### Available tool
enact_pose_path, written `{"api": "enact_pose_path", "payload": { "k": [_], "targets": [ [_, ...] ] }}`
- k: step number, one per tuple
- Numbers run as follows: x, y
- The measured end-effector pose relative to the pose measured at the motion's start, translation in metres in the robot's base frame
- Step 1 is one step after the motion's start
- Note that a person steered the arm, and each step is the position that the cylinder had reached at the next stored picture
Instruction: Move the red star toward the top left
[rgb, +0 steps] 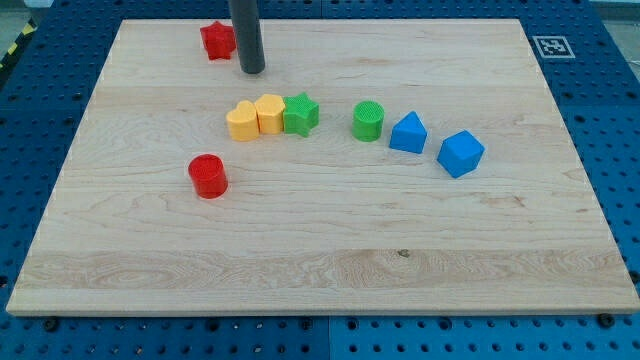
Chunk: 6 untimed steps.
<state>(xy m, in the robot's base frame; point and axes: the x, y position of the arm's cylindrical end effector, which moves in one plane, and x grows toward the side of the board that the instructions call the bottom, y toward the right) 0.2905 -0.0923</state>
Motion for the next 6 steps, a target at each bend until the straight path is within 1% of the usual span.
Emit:
{"api": "enact_pose_path", "payload": {
  "k": [1,2,5,6],
  "targets": [
    [-0.016,0.004],
    [-0.016,0.004],
    [-0.027,-0.031],
    [-0.041,-0.044]
  ]
}}
